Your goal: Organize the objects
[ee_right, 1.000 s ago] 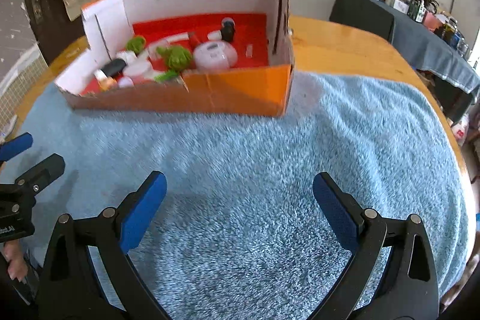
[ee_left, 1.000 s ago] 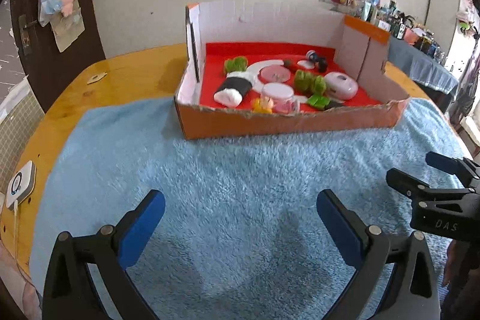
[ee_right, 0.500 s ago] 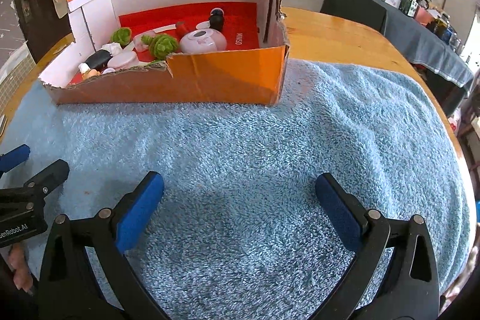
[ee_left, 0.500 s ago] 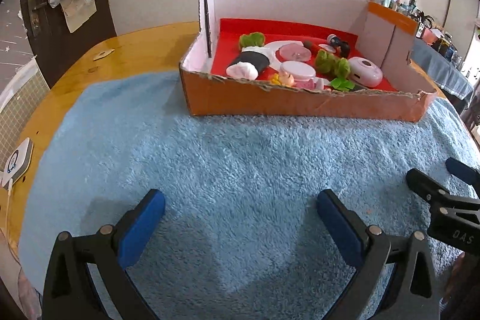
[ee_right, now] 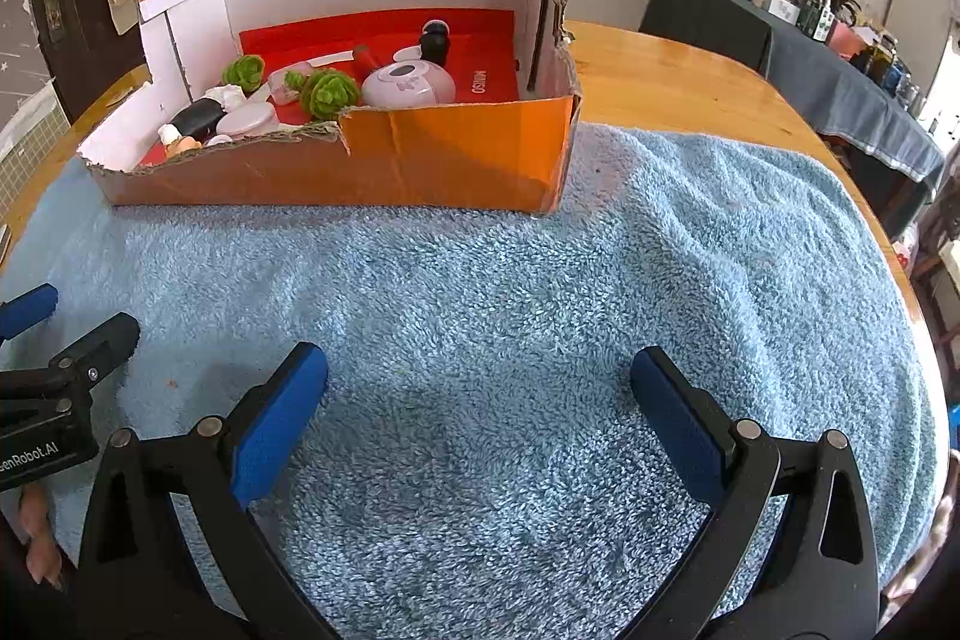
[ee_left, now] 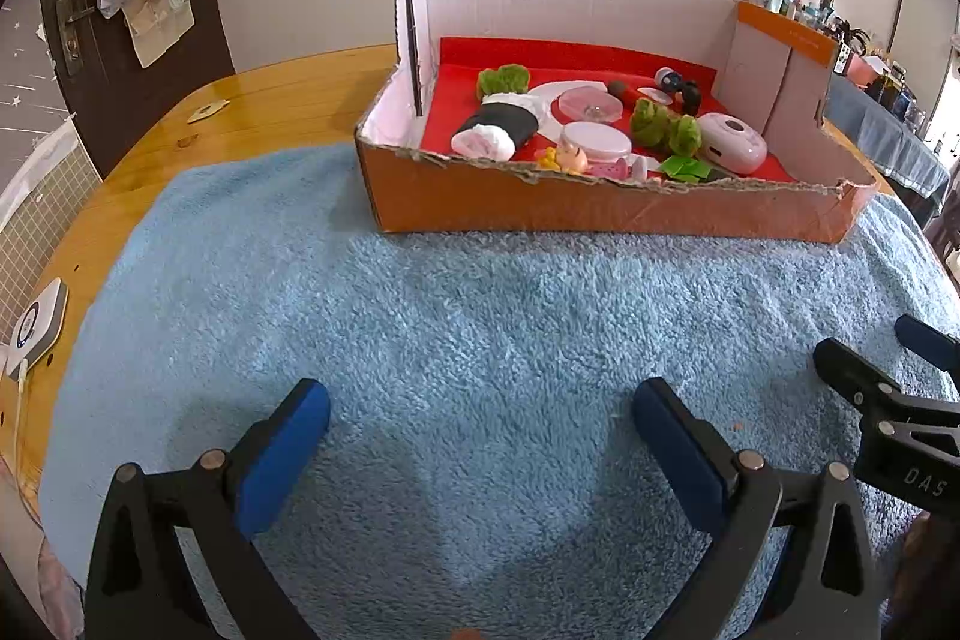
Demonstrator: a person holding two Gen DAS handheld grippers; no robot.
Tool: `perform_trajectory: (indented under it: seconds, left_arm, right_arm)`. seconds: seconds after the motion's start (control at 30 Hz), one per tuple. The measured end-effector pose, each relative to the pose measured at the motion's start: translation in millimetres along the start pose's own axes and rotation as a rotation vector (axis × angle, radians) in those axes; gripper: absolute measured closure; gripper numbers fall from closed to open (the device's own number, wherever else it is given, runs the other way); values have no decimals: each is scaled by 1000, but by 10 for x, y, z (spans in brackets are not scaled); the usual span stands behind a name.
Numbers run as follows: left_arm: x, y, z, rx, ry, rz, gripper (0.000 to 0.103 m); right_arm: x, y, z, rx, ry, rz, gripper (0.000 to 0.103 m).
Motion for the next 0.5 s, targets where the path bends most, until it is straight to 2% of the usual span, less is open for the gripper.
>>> perform_trajectory:
  seconds: [0.5]
  left_arm:
    - [-1, 10, -1, 2, -10, -7, 0]
  right_arm:
    - [-5, 2, 3, -3, 1, 5, 0]
Point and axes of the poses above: each gripper's, at about its wrist camera, not at the fingertips, and z roughly the way its jaws point, y to its left, x to its underside, the point moved 2 cm from there along z, roughly the way its jaws point, and after that the axes turned 11 degrees about -y, right-handed, at the moved point
